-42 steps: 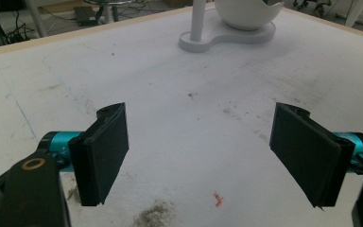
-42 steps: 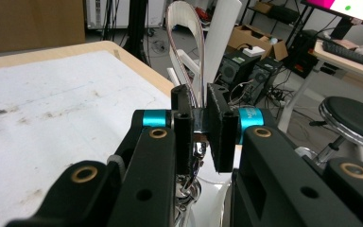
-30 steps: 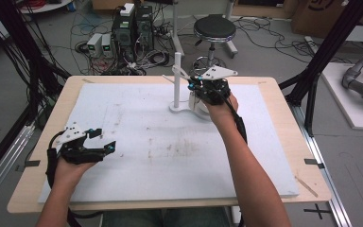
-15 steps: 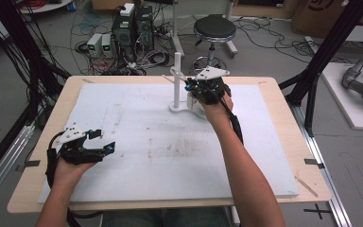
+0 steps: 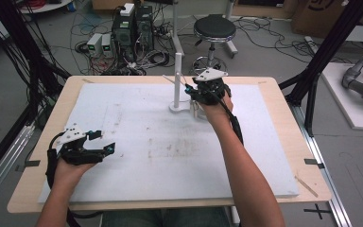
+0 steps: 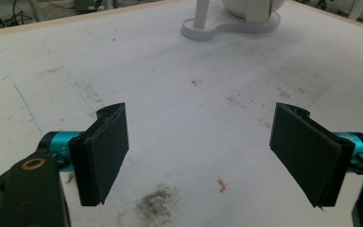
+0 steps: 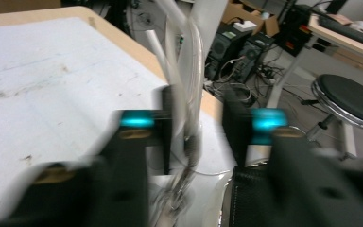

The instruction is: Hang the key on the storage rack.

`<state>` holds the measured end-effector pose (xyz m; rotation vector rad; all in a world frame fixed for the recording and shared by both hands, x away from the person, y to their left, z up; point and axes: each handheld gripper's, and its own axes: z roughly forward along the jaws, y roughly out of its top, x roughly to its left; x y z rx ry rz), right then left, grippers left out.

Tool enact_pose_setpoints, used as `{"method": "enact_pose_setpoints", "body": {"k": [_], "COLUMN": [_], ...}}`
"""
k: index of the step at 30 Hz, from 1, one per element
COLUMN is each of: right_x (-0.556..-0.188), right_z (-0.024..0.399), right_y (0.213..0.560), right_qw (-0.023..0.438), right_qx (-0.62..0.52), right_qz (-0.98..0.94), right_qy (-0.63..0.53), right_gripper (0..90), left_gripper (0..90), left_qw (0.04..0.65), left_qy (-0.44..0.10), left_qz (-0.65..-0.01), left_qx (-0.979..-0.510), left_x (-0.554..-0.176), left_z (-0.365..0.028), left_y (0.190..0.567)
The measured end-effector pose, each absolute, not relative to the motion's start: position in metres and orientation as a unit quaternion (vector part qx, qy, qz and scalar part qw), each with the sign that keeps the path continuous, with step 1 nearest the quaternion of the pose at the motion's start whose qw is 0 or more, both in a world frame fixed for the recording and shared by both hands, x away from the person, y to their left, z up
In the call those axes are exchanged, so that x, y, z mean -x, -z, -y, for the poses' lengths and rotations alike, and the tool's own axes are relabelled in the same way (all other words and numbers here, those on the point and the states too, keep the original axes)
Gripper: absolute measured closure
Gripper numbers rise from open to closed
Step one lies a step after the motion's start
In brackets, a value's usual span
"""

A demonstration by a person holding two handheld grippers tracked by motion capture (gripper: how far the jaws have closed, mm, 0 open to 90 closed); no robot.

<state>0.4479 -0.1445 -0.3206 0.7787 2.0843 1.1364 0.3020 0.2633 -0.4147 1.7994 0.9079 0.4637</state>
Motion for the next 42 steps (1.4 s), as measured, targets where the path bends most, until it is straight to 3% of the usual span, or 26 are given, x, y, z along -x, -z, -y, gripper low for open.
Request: {"method": "enact_pose_setpoints", "body": {"k": [5, 16, 42], "right_x": [-0.443, -0.429, -0.380], "right_z": [0.147, 0.156, 0.242], "right_y": [0.317, 0.314, 0.349], "right_qw": [0.321, 0.293, 0.280], "right_qx": [-0.298, -0.299, -0.334], "right_qz": [-0.786, -0.800, -0.771], "right_qy": [-0.436, -0.429, -0.465], "right_gripper": [45.8, 34.7, 30.9], "left_gripper": [20.4, 20.4, 20.4], "left_qw": [0.510, 0.512, 0.516], "left_qy": [-0.192, -0.193, -0.204], "left_qz": [-0.376, -0.373, -0.364], "left_qx": [-0.749, -0.749, -0.748], "left_x": [-0.302, -0.303, -0.321], "left_z": [-0.263, -0.264, -0.252], "left_y": [0.414, 0.413, 0.411]}}
